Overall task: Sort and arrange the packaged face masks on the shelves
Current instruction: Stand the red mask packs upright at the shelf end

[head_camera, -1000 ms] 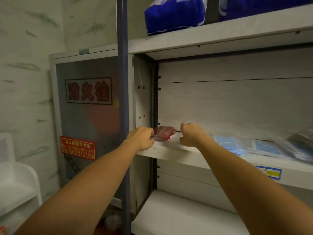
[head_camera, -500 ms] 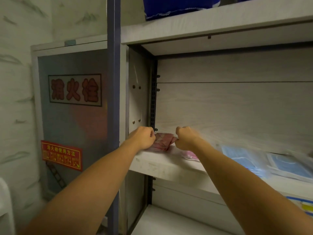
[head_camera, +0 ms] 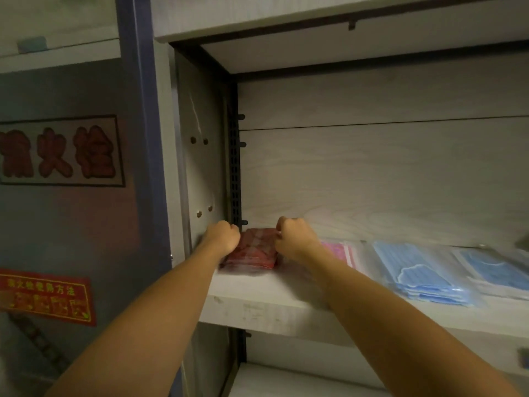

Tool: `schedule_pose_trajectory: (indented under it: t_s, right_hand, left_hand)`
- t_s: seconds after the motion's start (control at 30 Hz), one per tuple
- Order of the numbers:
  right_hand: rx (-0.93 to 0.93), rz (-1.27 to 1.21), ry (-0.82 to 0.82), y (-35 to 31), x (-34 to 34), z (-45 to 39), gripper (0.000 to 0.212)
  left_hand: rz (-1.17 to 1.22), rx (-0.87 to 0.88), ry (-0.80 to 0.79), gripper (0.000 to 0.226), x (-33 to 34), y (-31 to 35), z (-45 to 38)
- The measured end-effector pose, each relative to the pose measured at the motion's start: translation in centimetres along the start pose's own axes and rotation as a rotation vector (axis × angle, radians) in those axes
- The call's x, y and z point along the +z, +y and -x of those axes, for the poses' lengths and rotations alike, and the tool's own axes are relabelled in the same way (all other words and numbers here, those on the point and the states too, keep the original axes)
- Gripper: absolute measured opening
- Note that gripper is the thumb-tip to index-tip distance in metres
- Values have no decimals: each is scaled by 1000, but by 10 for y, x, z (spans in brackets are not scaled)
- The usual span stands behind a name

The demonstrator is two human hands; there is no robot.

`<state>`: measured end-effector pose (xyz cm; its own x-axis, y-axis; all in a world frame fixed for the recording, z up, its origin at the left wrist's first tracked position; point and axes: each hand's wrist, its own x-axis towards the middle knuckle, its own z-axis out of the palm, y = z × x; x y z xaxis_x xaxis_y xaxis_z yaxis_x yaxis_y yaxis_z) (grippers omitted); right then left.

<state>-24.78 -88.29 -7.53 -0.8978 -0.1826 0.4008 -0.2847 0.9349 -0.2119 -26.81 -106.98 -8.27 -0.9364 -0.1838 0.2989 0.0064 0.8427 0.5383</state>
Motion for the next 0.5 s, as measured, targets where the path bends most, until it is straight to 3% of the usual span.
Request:
schedule_pose_trajectory:
  t_s: [0.2, 0.5]
  right_hand:
    - [23, -16, 24, 3, 7, -3, 26]
    - [18, 8, -54, 10, 17, 0, 44]
  left_hand:
    - [68, -33, -72, 37, 12, -9, -2]
    - [125, -76, -70, 45, 16, -14, 0]
